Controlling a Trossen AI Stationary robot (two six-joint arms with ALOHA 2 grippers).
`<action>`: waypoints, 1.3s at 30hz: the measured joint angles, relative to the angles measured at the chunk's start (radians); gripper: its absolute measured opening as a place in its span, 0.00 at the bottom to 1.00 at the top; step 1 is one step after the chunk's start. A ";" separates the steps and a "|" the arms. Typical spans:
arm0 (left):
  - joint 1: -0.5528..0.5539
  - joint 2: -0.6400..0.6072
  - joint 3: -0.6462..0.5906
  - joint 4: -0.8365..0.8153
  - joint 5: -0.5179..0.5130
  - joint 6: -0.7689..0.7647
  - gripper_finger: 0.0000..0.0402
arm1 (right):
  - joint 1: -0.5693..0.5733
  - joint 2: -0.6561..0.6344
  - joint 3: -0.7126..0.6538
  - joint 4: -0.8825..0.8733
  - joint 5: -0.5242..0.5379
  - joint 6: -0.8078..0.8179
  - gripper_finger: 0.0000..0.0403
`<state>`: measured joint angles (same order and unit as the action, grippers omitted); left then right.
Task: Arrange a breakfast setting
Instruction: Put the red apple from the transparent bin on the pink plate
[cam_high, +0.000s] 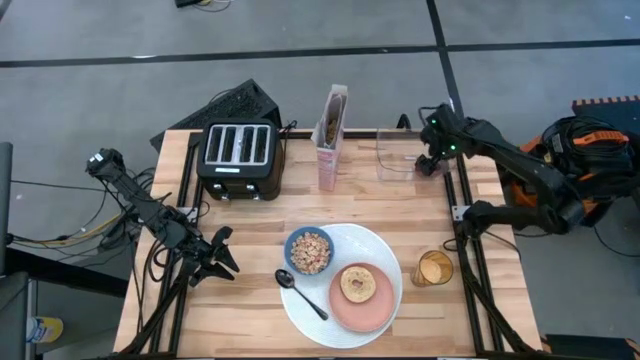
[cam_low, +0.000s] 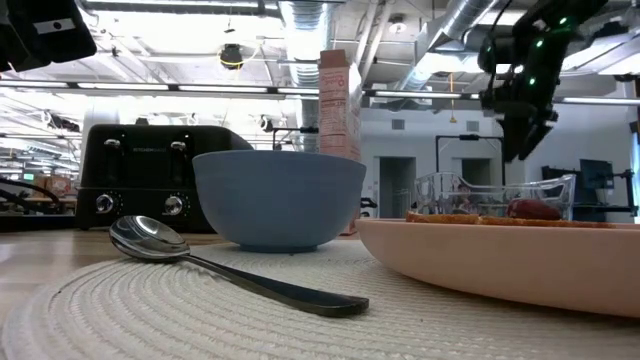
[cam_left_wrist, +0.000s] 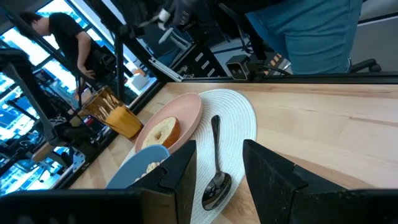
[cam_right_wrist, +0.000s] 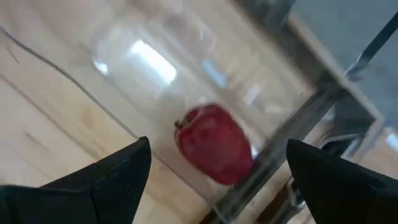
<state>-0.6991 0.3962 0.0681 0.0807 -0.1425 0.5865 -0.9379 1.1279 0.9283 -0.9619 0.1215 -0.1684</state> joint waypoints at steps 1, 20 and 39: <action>0.000 0.000 0.000 0.000 0.000 0.000 0.30 | 0.000 0.024 0.000 -0.012 0.001 0.000 0.98; 0.000 0.000 0.000 0.000 0.000 0.000 0.30 | 0.000 0.289 -0.003 -0.070 0.036 -0.014 0.97; 0.000 0.000 0.000 0.000 0.000 0.000 0.30 | 0.005 0.385 -0.001 -0.103 0.068 0.010 0.97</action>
<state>-0.6991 0.3965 0.0681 0.0810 -0.1425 0.5861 -0.9329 1.5134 0.9272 -1.0646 0.1890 -0.1584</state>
